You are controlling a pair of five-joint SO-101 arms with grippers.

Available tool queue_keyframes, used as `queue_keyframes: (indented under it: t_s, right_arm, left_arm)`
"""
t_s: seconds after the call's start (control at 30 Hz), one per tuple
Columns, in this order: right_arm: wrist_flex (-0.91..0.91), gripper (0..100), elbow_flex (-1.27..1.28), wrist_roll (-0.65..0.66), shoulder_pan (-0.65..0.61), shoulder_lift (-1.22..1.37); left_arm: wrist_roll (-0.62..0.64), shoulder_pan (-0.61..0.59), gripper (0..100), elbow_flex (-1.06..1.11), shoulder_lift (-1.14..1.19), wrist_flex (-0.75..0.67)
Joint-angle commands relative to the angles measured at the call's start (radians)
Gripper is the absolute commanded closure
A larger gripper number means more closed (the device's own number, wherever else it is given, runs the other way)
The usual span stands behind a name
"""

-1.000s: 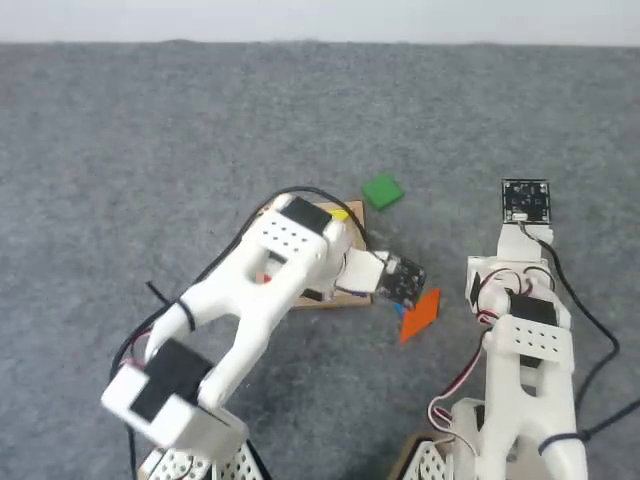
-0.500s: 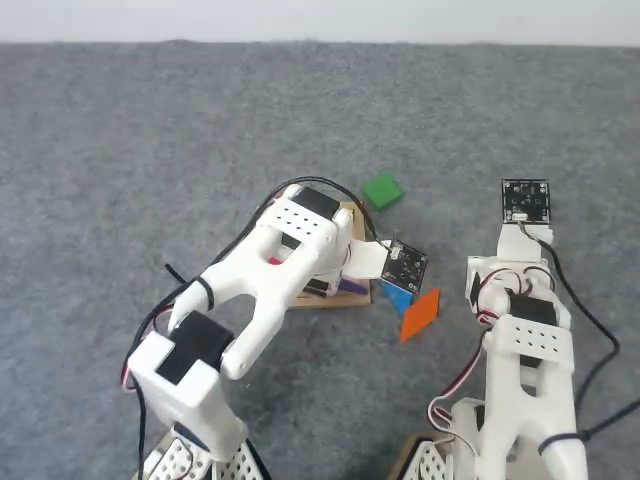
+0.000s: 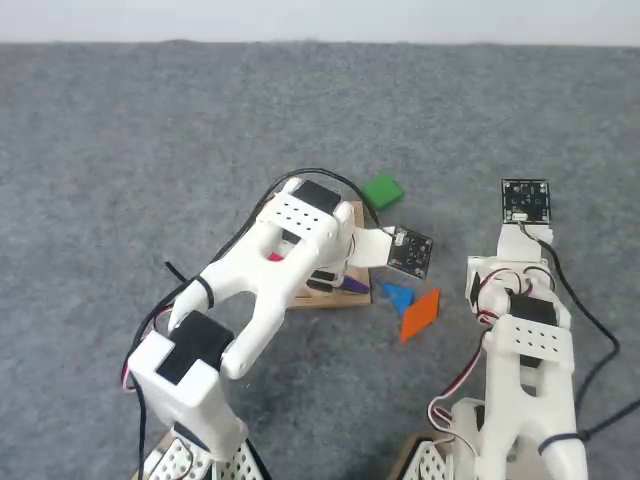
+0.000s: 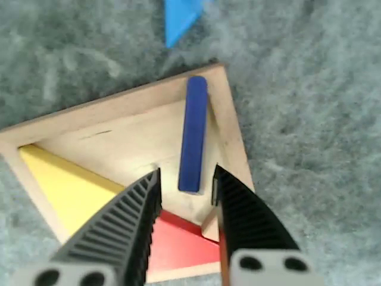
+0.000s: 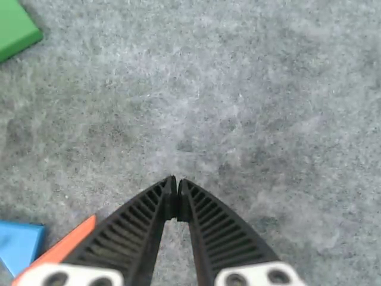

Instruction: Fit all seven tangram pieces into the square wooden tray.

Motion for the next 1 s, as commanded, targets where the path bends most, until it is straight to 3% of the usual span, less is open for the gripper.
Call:
queue_keyframes:
  t_s: [0.0, 0.5, 0.67, 0.8, 0.9, 0.97]
  right_arm:
    - [0.002, 98.3, -0.063, -0.009, 0.012, -0.039]
    - [0.004, 98.3, -0.063, -0.002, -0.019, -0.039]
    - [0.013, 98.3, -0.081, 0.018, -0.024, -0.039]
    - [0.182, 98.3, -0.201, 0.083, -0.111, -0.031]
    - [0.311, 97.9, -0.282, 0.157, -0.285, -0.025]
    - [0.371, 97.8, -0.325, 0.199, -0.398, -0.025]
  left_arm:
    - [0.025, -0.008, 86, -0.045, -0.006, -0.035]
    - [0.325, -0.009, 87, -0.059, -0.021, -0.198]
    - [0.591, -0.048, 87, -0.091, -0.155, -0.121]
    - [0.852, -0.175, 87, -0.077, -0.287, -0.077]
    - [1.053, -0.351, 87, -0.021, -0.307, -0.1]
    - [1.122, -0.483, 87, 0.025, -0.302, -0.123]
